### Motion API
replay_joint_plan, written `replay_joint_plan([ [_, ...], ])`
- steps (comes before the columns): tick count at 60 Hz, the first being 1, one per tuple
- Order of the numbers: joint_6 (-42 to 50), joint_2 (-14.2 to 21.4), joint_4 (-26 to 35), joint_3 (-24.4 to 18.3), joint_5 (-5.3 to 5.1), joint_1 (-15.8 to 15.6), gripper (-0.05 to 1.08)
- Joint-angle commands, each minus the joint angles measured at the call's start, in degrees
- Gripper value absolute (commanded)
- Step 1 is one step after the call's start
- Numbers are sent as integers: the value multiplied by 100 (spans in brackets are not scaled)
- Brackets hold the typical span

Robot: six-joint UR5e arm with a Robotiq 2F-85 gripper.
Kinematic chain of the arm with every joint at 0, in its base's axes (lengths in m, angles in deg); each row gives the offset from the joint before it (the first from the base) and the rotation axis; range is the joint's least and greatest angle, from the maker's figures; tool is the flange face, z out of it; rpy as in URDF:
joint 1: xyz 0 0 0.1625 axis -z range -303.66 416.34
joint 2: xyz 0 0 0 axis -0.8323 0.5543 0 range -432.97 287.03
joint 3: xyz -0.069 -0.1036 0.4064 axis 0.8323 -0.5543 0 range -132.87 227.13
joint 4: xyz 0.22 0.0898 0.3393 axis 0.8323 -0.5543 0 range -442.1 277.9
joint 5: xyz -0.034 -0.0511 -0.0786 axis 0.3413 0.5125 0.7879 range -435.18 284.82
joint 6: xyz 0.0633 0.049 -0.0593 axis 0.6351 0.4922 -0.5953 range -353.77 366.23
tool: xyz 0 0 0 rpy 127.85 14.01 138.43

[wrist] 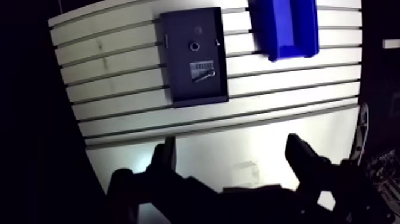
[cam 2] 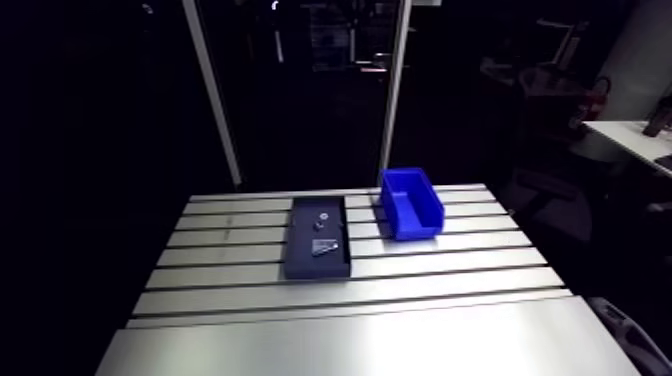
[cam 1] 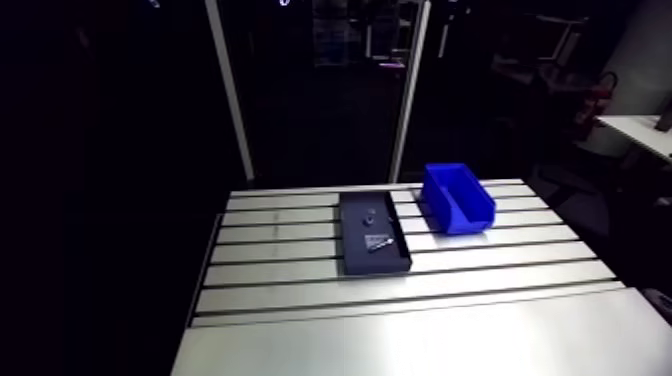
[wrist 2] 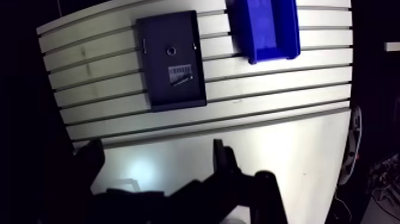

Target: Pick up the M10 bolt from the tray and put it into the blue bin.

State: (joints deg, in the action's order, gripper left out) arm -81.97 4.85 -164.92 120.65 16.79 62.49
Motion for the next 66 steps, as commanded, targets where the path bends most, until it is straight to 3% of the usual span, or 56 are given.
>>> replay_joint_plan([
  [1, 10, -26, -265, 123, 18, 18, 1],
  [39, 25, -27, -258, 123, -8, 19, 1],
  [66, 625, -44, -239, 200, 0, 0, 1],
])
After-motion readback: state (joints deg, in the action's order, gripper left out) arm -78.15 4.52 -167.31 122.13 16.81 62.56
